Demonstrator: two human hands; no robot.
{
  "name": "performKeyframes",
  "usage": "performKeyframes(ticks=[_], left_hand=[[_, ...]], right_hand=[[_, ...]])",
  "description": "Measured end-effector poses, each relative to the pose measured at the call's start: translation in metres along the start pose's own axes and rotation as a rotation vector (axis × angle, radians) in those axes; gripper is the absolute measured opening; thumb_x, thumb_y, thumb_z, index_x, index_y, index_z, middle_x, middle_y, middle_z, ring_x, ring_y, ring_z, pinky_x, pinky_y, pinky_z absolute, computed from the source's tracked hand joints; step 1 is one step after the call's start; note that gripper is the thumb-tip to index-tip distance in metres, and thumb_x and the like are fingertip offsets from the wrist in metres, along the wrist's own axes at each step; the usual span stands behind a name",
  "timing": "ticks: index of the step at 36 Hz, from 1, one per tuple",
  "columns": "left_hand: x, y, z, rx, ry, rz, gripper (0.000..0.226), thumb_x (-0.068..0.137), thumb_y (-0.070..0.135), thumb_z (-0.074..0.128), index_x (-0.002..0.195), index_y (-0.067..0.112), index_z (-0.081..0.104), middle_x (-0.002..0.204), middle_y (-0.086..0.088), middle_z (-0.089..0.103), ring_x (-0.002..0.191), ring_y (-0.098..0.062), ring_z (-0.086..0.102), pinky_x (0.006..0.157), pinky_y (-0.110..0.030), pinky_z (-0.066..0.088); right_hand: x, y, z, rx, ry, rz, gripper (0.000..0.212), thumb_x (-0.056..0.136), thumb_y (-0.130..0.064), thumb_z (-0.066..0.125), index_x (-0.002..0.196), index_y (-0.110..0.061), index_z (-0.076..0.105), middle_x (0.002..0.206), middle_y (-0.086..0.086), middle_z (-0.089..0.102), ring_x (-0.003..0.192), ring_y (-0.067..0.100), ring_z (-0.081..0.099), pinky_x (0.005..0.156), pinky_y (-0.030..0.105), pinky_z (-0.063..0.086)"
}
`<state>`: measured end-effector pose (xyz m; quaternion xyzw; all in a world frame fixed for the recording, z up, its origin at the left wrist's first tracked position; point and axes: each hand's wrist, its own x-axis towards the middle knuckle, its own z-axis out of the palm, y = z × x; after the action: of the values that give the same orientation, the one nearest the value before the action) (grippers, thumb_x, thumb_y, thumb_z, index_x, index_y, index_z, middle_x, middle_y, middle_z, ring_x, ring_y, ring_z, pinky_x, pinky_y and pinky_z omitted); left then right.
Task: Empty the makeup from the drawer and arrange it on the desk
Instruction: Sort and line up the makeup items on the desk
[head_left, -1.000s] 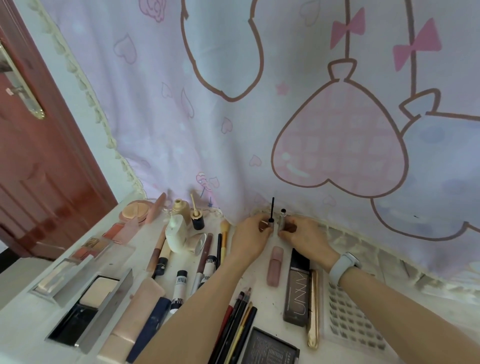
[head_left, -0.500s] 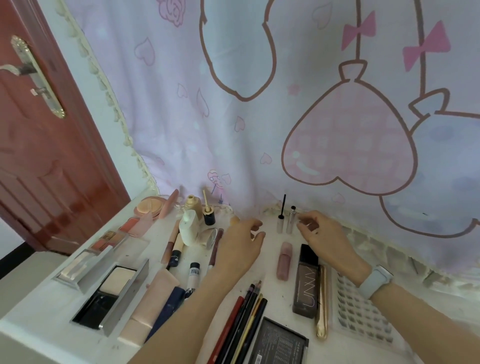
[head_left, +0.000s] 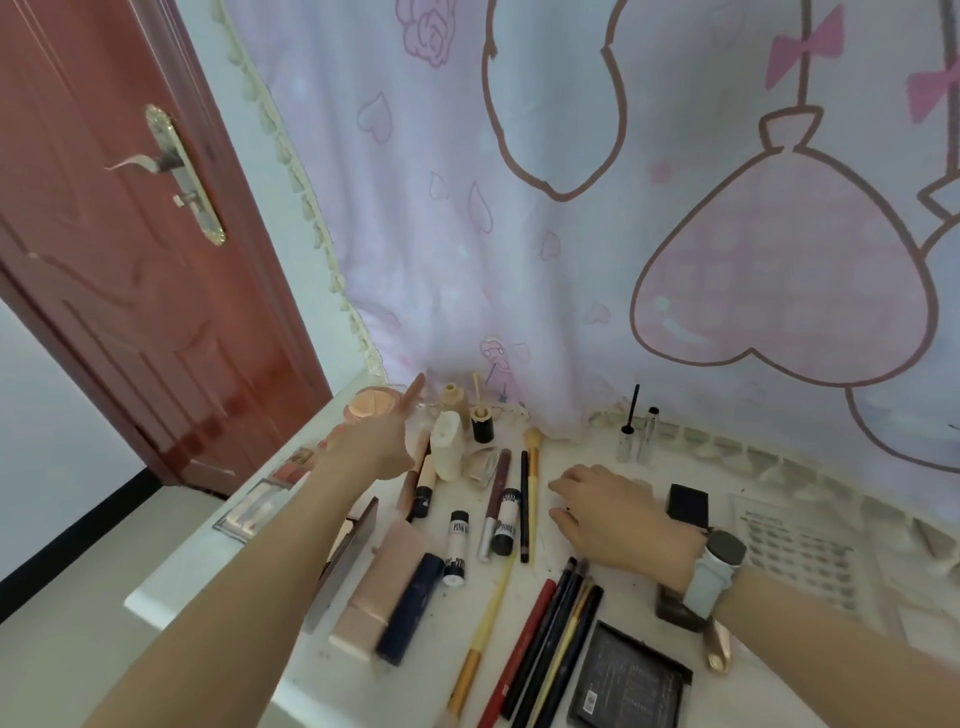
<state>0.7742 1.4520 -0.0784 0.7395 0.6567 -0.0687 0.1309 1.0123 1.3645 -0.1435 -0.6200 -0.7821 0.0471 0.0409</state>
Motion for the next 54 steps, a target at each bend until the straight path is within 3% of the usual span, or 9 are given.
performKeyframes(ticks=[3,5,12,19,25,29,35,41,54], left_hand=[[0.005,0.003,0.008,0.017,-0.002,0.003,0.067,0.083,0.004,0.049,0.143,0.027,0.029,0.062,0.0,0.05,0.055,-0.016,0.052,0.055,-0.024,0.041],[0.004,0.009,0.006,0.081,-0.029,-0.033,0.014,0.086,0.008,0.049,0.089,0.012,0.063,0.067,-0.001,0.054,0.069,-0.019,0.059,0.066,-0.025,0.046],[0.021,0.002,0.015,0.092,-0.07,-0.089,0.014,0.085,0.015,0.055,0.092,0.007,0.064,0.081,-0.005,0.064,0.081,-0.018,0.06,0.083,-0.032,0.053],[0.028,-0.009,0.022,0.033,0.053,-0.119,0.037,0.075,0.017,0.063,0.074,-0.006,0.034,0.04,0.008,0.047,0.038,-0.004,0.045,0.04,-0.016,0.032],[0.013,-0.008,0.008,0.089,0.052,-0.12,0.041,0.08,0.026,0.064,0.114,0.014,0.046,0.07,0.0,0.052,0.067,-0.015,0.057,0.057,-0.024,0.041],[-0.007,-0.003,-0.016,0.119,0.146,-0.131,0.021,0.082,0.028,0.061,0.082,0.014,0.045,0.066,0.004,0.048,0.06,-0.011,0.051,0.05,-0.022,0.034],[-0.045,-0.016,-0.042,-0.477,0.328,-0.013,0.024,0.083,0.024,0.059,0.07,0.004,0.061,0.056,0.0,0.057,0.046,-0.008,0.049,0.045,-0.017,0.037],[-0.09,0.01,-0.03,-1.251,0.335,0.345,0.005,0.087,0.001,0.055,0.083,0.003,0.058,0.067,-0.002,0.062,0.056,-0.006,0.052,0.045,-0.015,0.038],[-0.105,0.053,0.003,-1.506,0.428,0.444,0.023,0.079,0.016,0.07,0.098,0.004,0.066,0.074,-0.008,0.061,0.055,-0.012,0.051,0.057,-0.024,0.044]], right_hand=[[0.003,-0.003,0.007,-0.095,-0.007,-0.01,0.038,0.098,-0.036,0.029,0.122,-0.016,0.051,0.129,0.003,0.047,0.114,0.023,0.043,0.073,0.031,0.027],[0.003,-0.003,0.01,-0.099,-0.003,-0.023,0.037,0.098,-0.035,0.029,0.118,-0.014,0.052,0.125,0.004,0.047,0.112,0.023,0.043,0.071,0.03,0.028],[0.003,0.001,0.009,-0.086,-0.017,-0.025,0.038,0.098,-0.038,0.03,0.122,-0.018,0.05,0.125,0.002,0.043,0.114,0.019,0.039,0.067,0.032,0.027],[0.003,-0.001,0.006,-0.061,-0.034,-0.009,0.038,0.097,-0.038,0.03,0.122,-0.017,0.05,0.124,0.003,0.044,0.113,0.02,0.039,0.068,0.031,0.026],[0.005,-0.001,-0.002,-0.018,-0.074,0.005,0.038,0.098,-0.037,0.029,0.121,-0.017,0.053,0.124,0.002,0.047,0.112,0.02,0.042,0.069,0.029,0.027],[0.005,-0.006,-0.01,0.077,-0.016,0.015,0.038,0.098,-0.036,0.03,0.123,-0.02,0.053,0.126,-0.001,0.049,0.114,0.017,0.044,0.071,0.029,0.034],[0.002,-0.029,-0.033,0.443,0.199,-0.042,0.027,0.097,-0.03,0.04,0.109,-0.023,0.063,0.1,-0.005,0.062,0.093,0.012,0.056,0.08,0.028,0.047],[0.004,-0.074,-0.065,1.387,0.038,0.025,0.026,0.096,-0.03,0.045,0.099,-0.012,0.064,0.079,0.004,0.07,0.064,0.011,0.061,0.056,0.021,0.048],[-0.018,-0.054,-0.085,1.655,0.324,0.086,0.025,0.098,-0.018,0.043,0.085,-0.01,0.062,0.049,-0.002,0.043,0.047,0.012,0.03,0.046,0.021,0.026]])
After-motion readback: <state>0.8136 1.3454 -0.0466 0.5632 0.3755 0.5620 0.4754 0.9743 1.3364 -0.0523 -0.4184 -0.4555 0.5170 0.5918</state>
